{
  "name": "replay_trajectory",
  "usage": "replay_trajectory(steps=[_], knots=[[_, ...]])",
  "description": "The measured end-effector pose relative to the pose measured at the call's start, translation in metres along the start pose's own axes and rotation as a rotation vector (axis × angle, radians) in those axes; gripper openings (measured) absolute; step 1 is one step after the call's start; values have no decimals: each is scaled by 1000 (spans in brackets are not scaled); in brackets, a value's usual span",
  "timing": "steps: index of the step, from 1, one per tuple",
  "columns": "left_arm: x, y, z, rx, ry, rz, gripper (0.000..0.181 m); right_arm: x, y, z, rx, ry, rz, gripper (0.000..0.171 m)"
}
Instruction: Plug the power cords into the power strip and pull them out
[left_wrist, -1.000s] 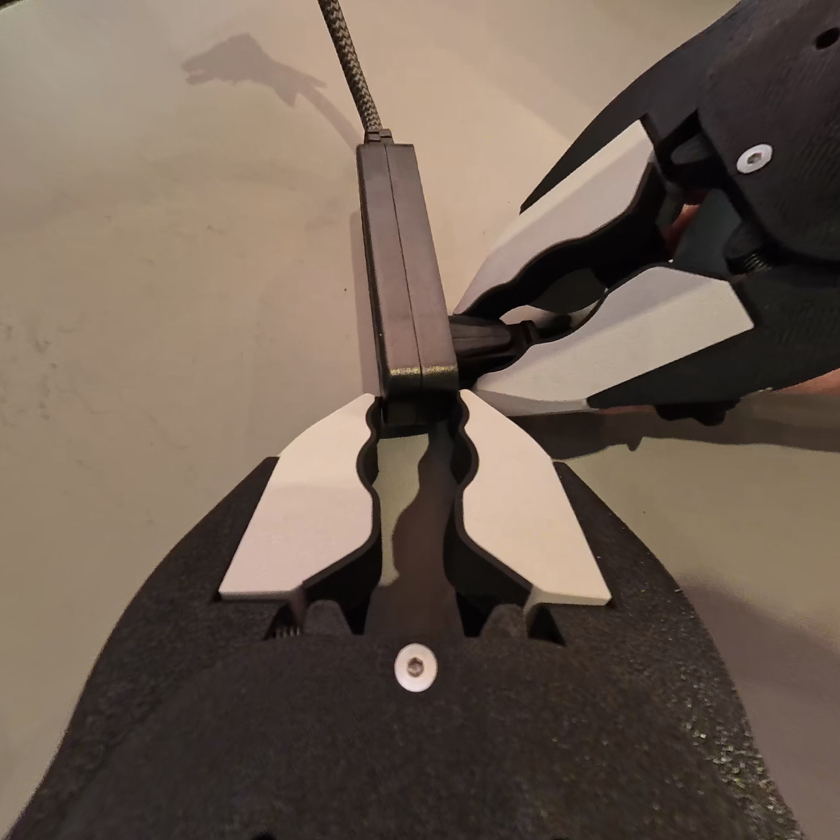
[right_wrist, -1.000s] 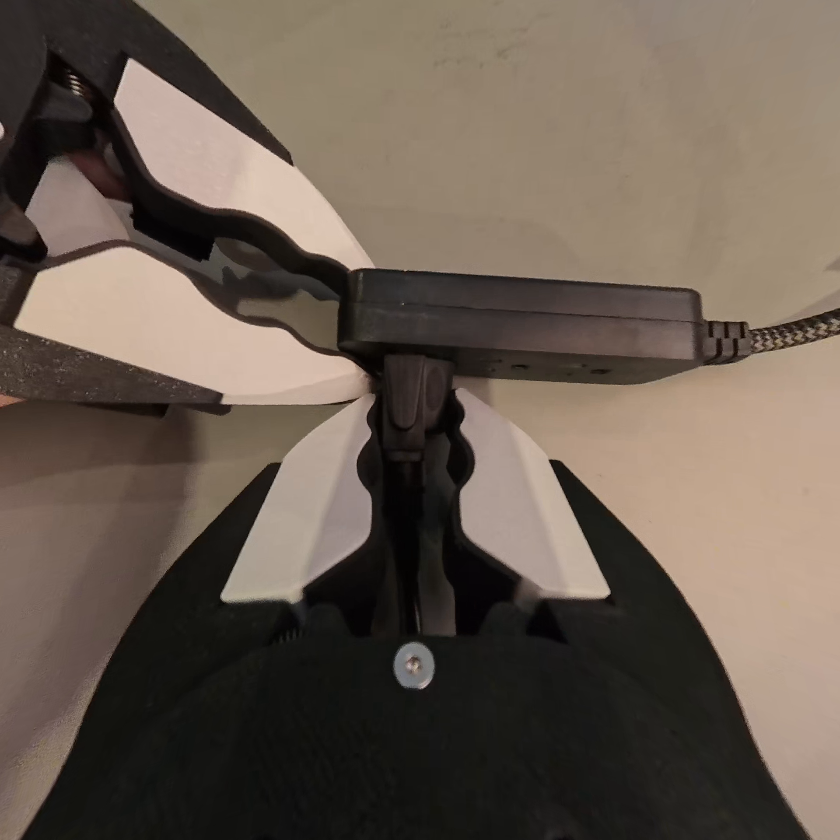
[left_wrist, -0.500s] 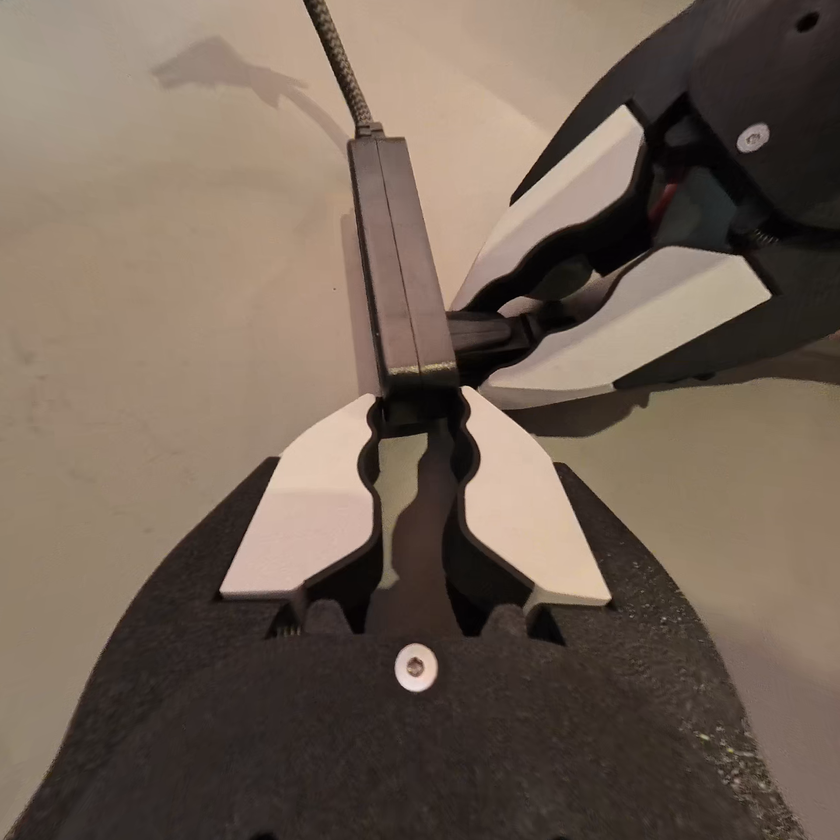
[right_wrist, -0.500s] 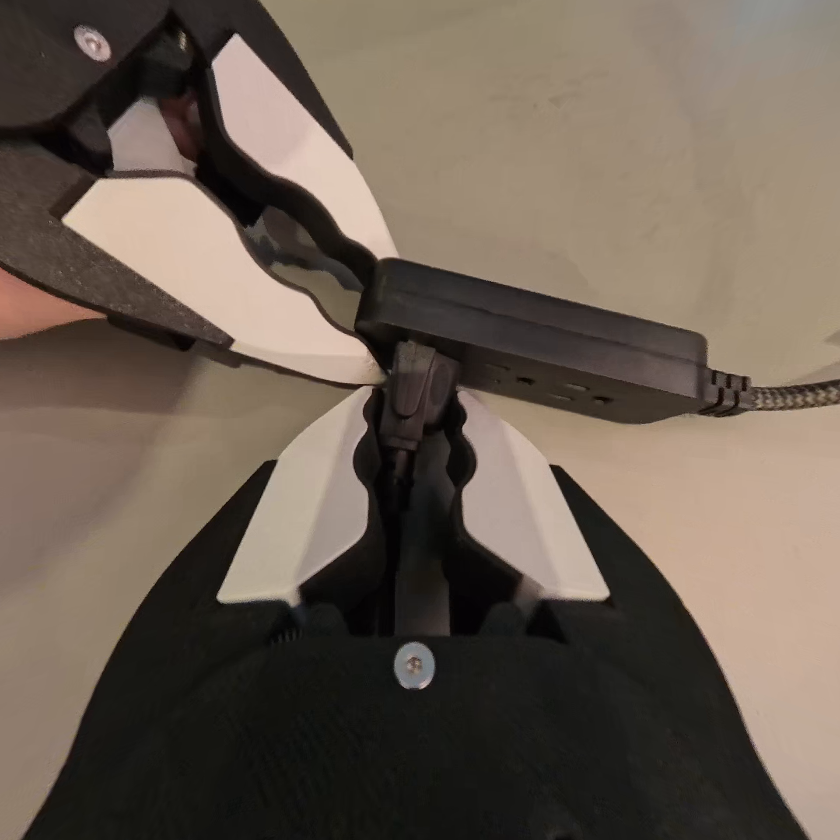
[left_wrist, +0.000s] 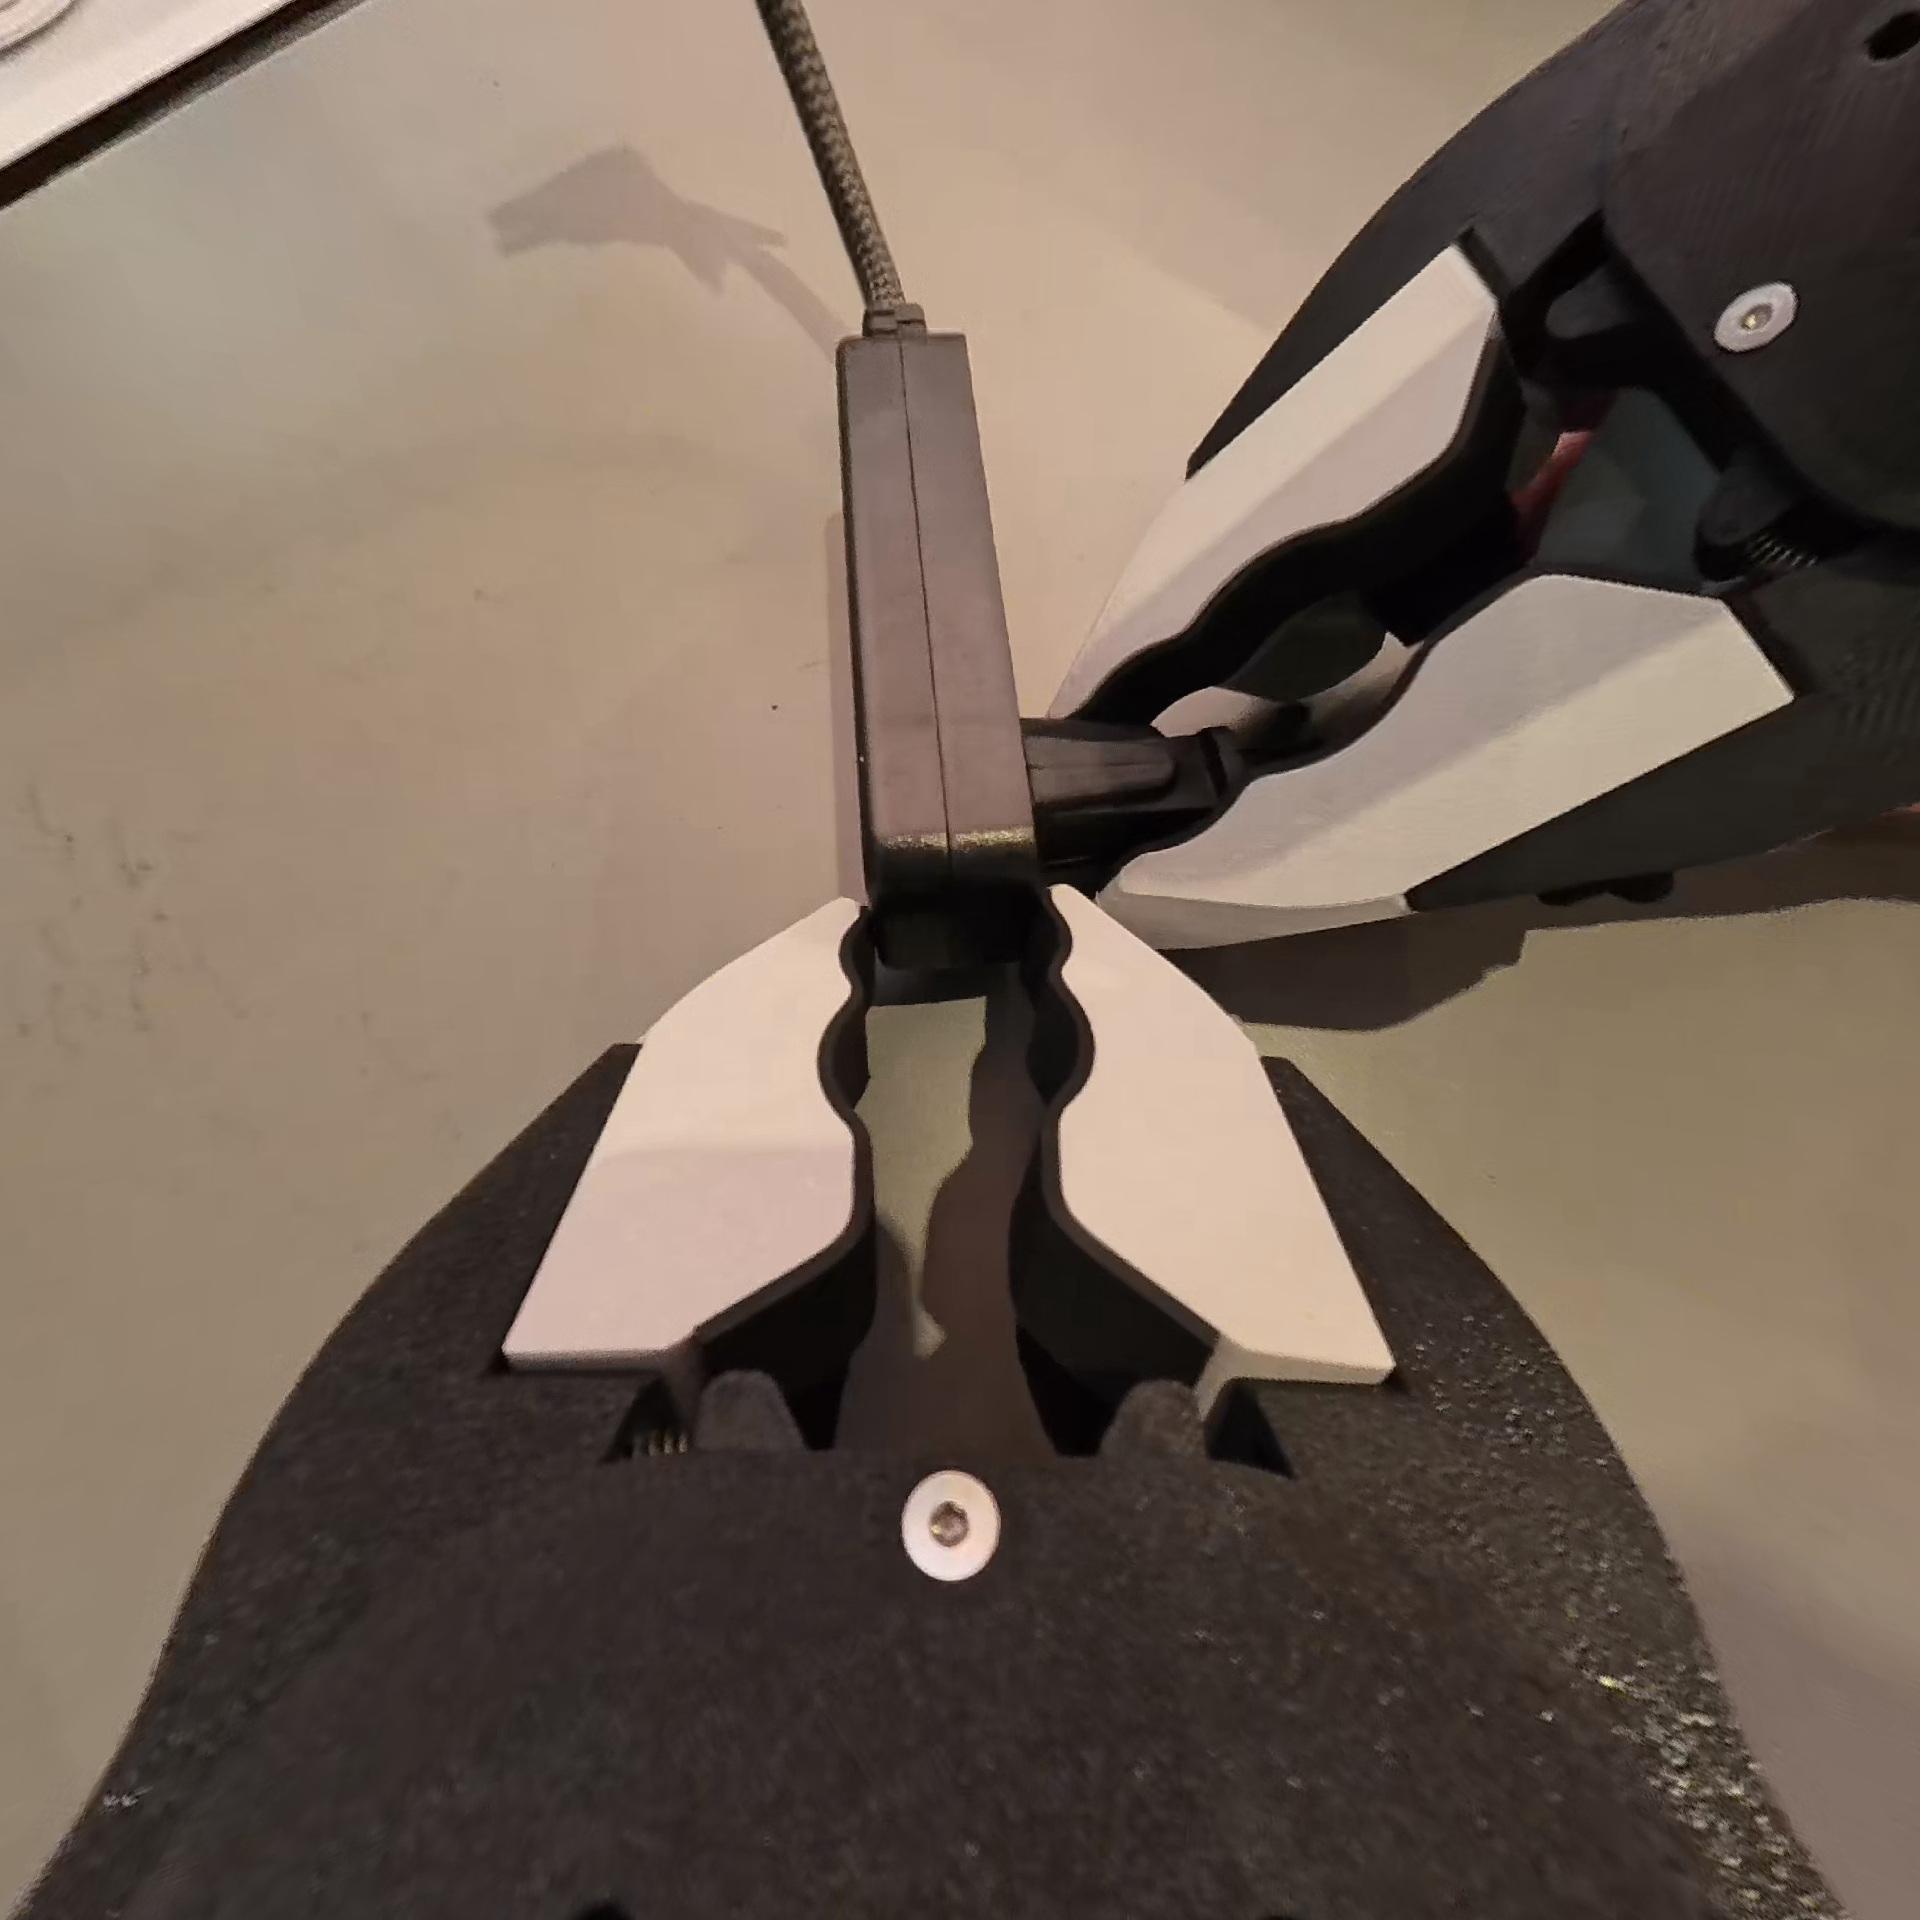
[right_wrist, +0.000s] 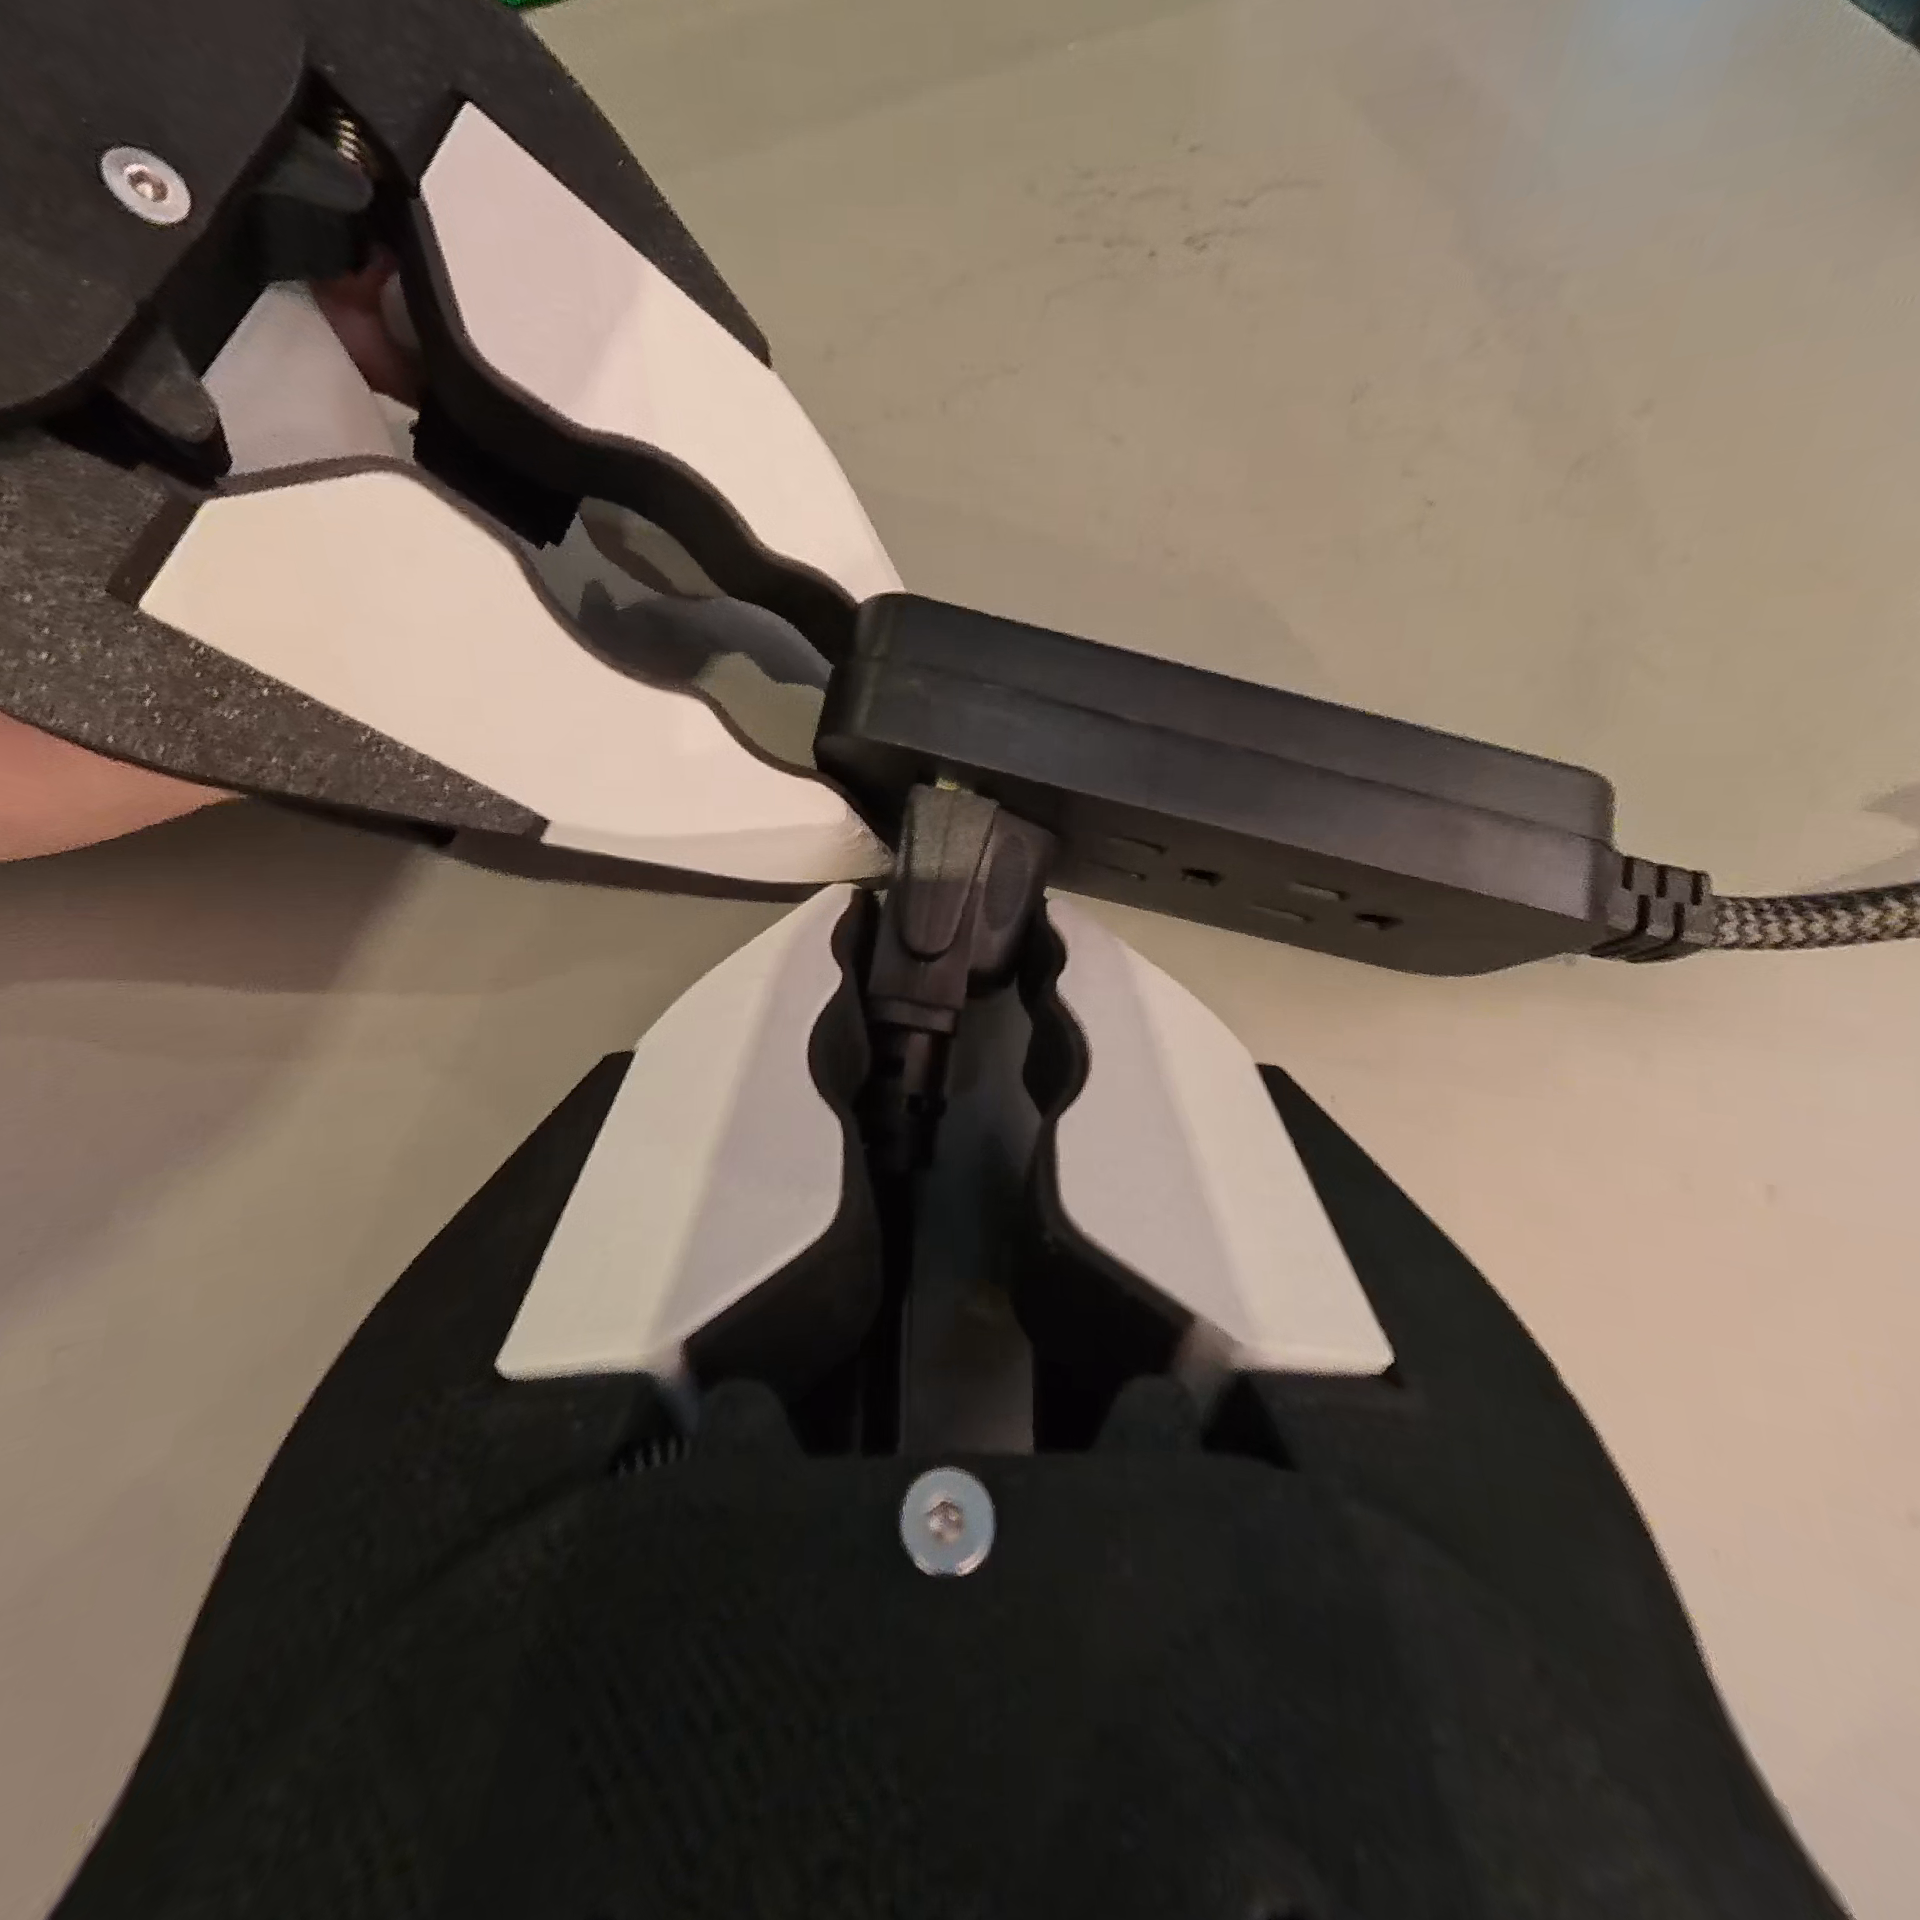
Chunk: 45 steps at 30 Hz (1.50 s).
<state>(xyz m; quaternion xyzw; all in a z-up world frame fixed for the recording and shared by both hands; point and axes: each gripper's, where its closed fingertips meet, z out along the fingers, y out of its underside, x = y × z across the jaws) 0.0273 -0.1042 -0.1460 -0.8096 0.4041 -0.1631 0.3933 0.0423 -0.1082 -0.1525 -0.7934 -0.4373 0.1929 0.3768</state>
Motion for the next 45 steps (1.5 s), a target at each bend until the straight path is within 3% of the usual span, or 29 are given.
replay_trajectory(steps=[15,19,22,25,28,31,40,43,45], knots=[[0,-1,-2,9,70,-6,27,-2,1,-4,15,40,-58,32],[7,-2,-6,18,85,-23,29,-4,2,-4,5,-15,-12,31],[-1,-13,-24,113,100,-91,44,-4,2,-4,4,-20,-17,32],[-1,-33,-40,211,217,-103,64,-11,5,-8,4,-106,-96,31],[23,-53,-52,250,508,33,75,-20,13,-15,-23,-238,-224,31],[44,-52,-51,111,735,219,77,-21,23,-23,-62,-336,-368,32],[60,-2,-10,-359,827,910,75,-30,26,-30,-21,-432,-552,34],[54,2,-10,-387,858,1045,78,-30,28,-32,-20,-428,-592,35],[50,8,-7,-323,851,1205,83,-30,28,-33,-18,-430,-577,34]])
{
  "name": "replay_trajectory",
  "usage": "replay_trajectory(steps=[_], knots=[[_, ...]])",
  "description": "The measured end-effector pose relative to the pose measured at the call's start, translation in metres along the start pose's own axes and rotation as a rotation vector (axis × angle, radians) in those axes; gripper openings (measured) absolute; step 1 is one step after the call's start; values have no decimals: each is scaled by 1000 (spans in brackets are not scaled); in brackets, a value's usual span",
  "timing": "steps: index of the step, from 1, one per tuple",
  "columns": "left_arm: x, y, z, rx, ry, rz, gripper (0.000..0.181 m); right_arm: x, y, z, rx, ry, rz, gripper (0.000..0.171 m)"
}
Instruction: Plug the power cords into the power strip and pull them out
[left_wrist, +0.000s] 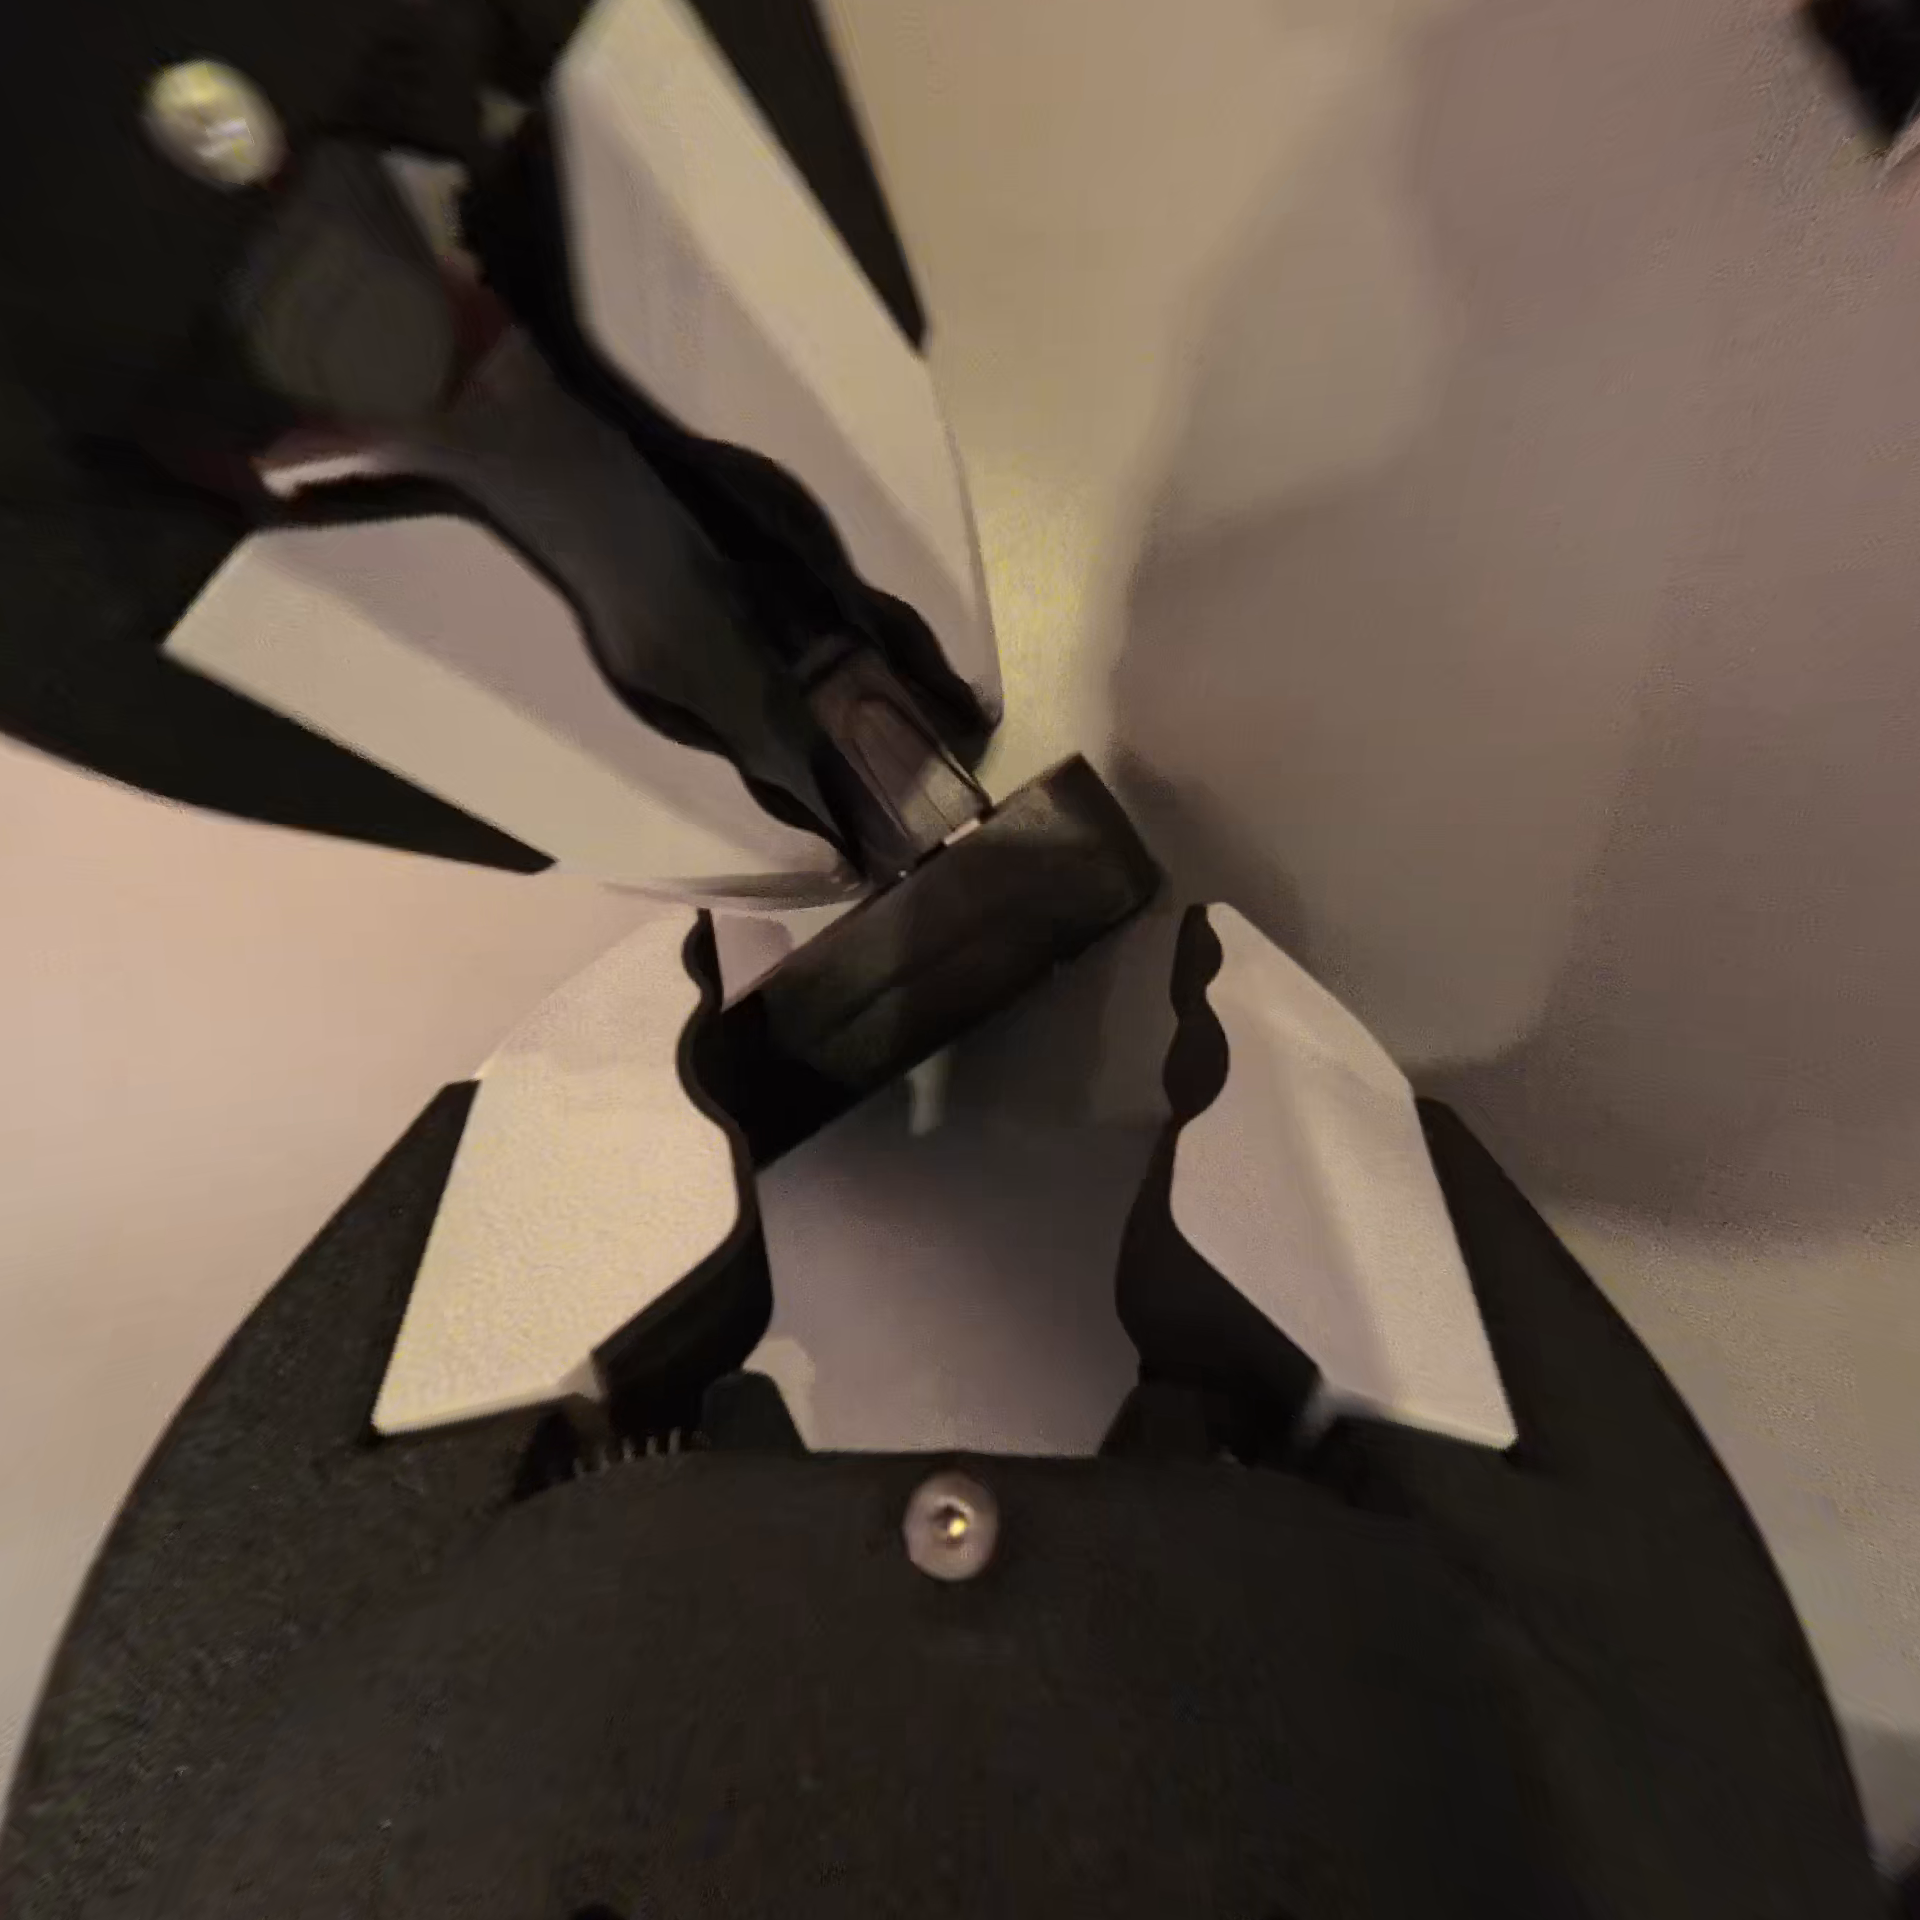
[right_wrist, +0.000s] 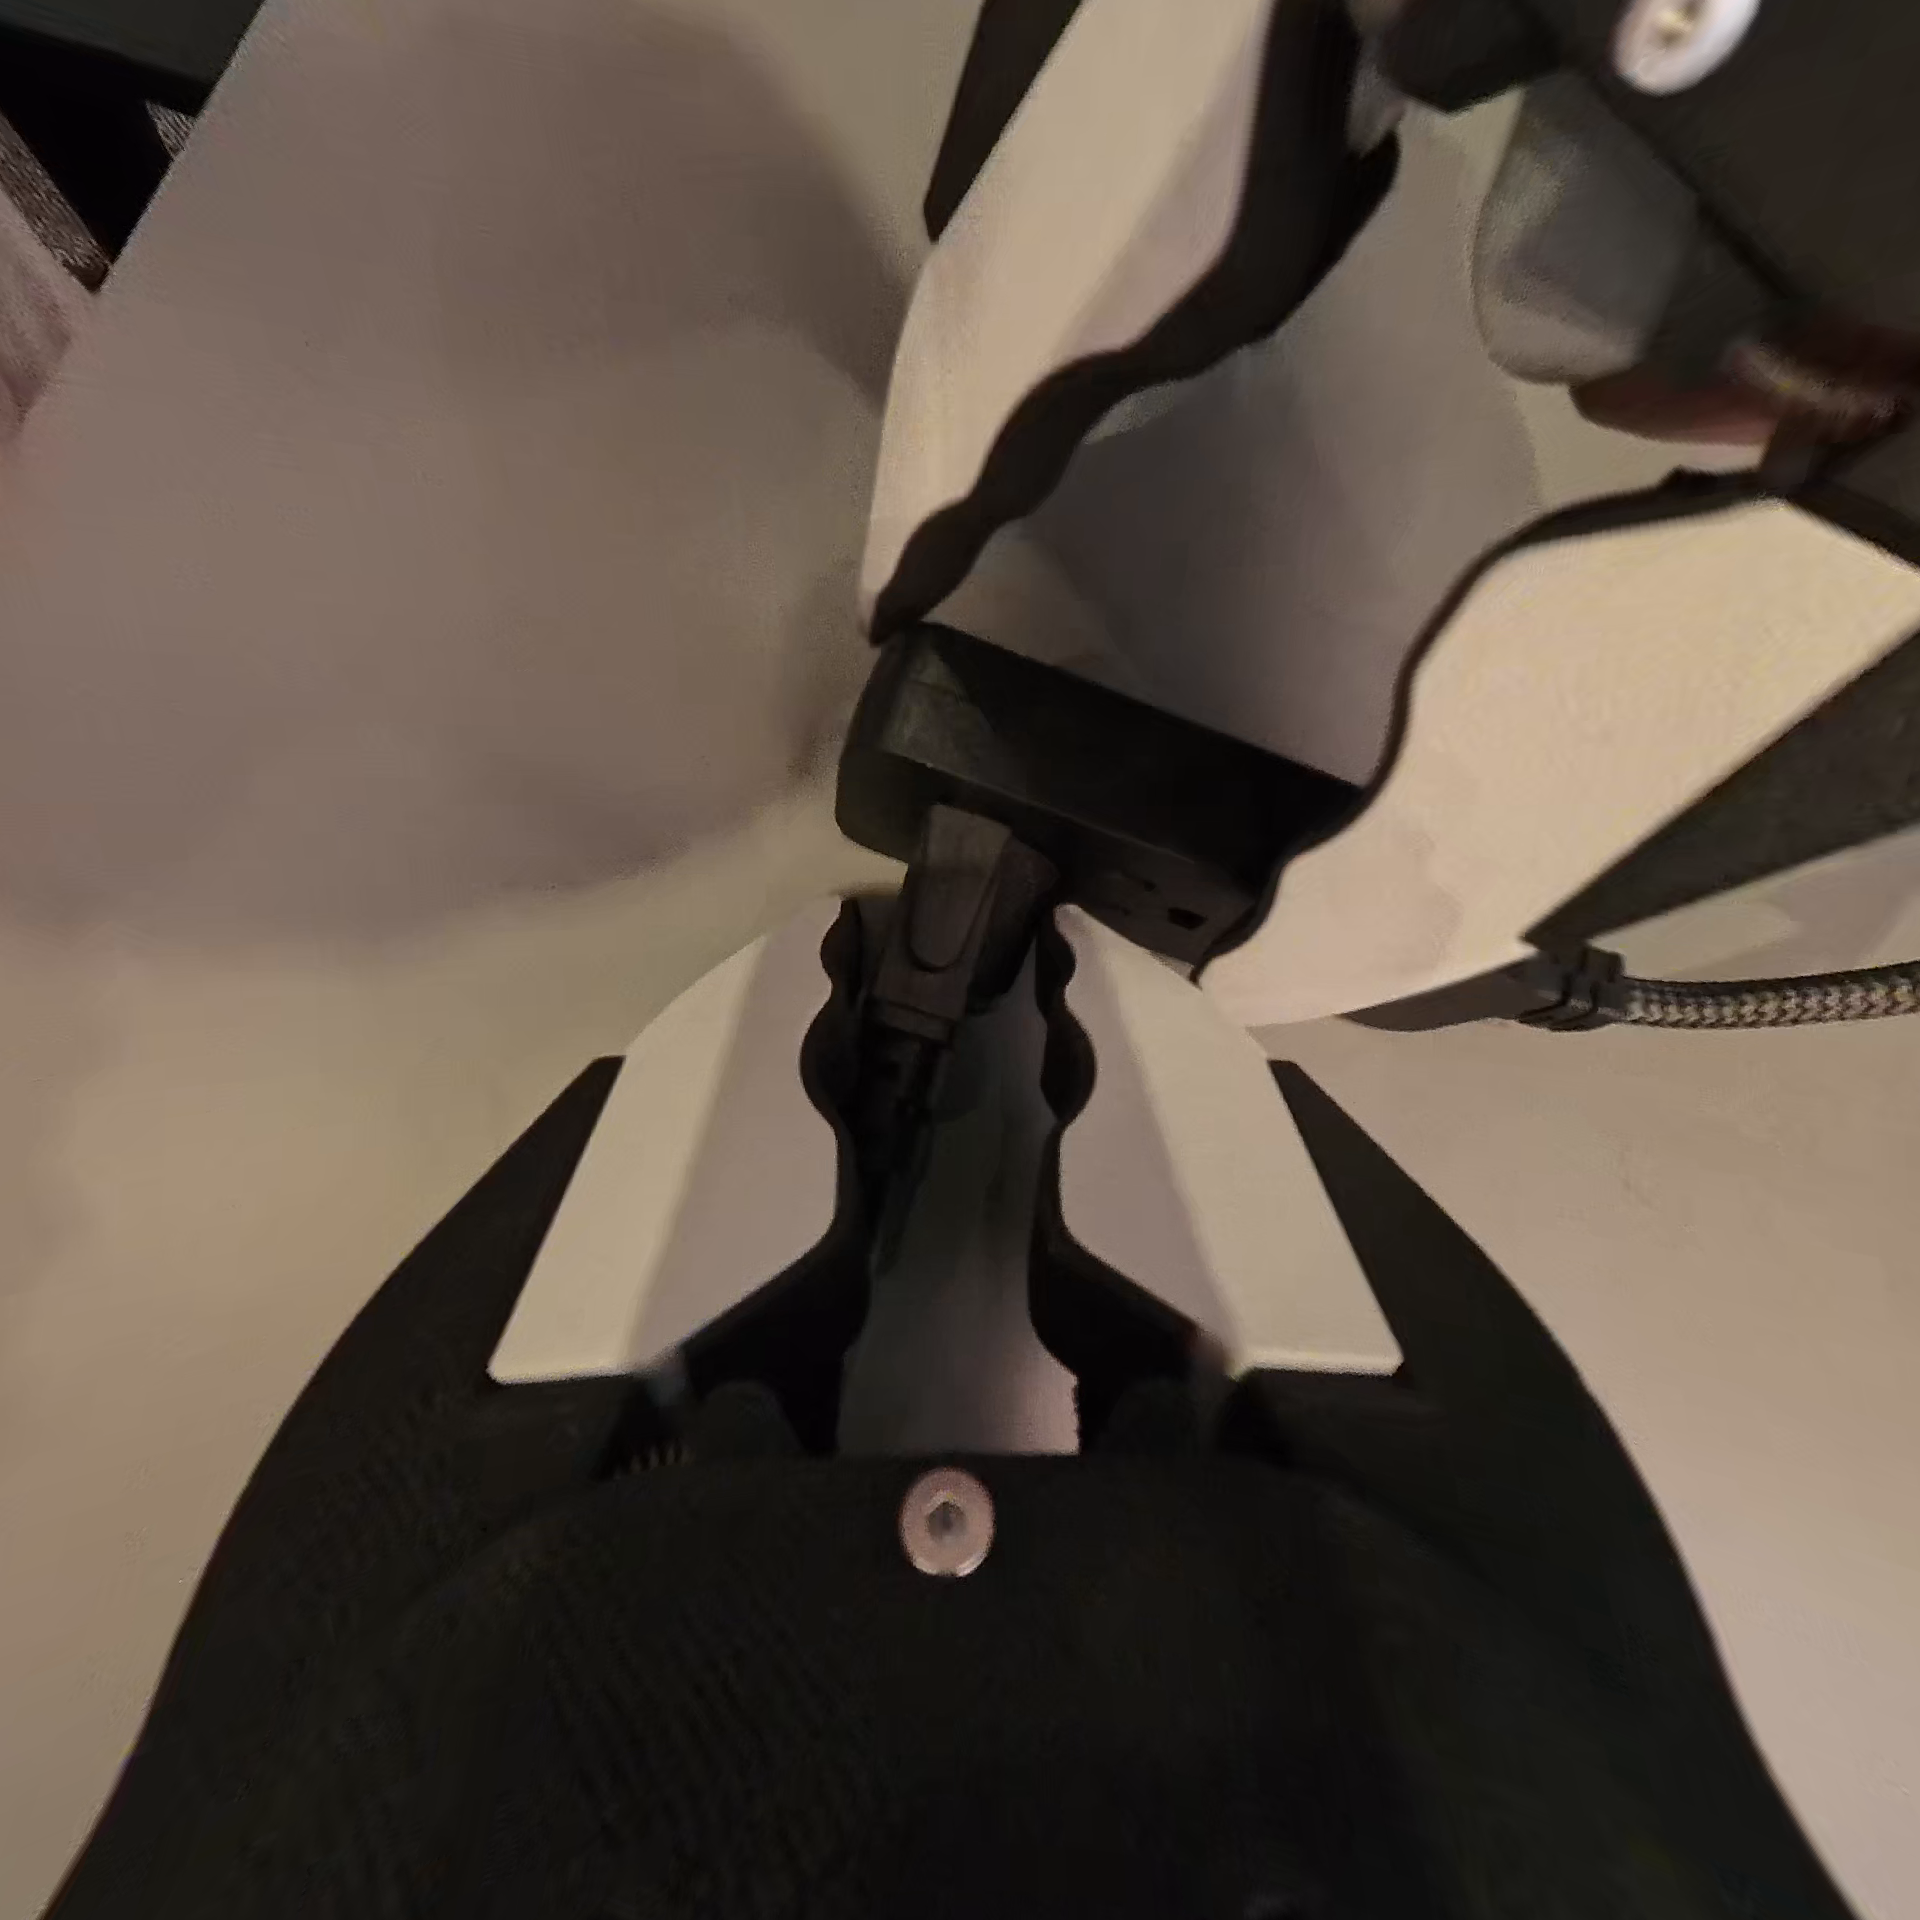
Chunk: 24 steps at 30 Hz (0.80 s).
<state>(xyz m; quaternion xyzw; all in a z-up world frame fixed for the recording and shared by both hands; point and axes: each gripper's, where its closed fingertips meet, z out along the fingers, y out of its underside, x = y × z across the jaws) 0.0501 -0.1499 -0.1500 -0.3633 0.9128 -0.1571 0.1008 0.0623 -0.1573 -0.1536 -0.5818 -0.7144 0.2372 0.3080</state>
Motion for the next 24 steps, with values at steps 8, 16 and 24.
replay_trajectory(steps=[8,16,24], knots=[[-4,7,3,-81,-13,234,56,-11,2,0,29,-109,121,38],[-7,9,2,-78,-39,233,50,-8,7,-4,15,17,252,26],[-2,5,1,-103,-23,284,34,-14,12,-14,44,6,205,20]])
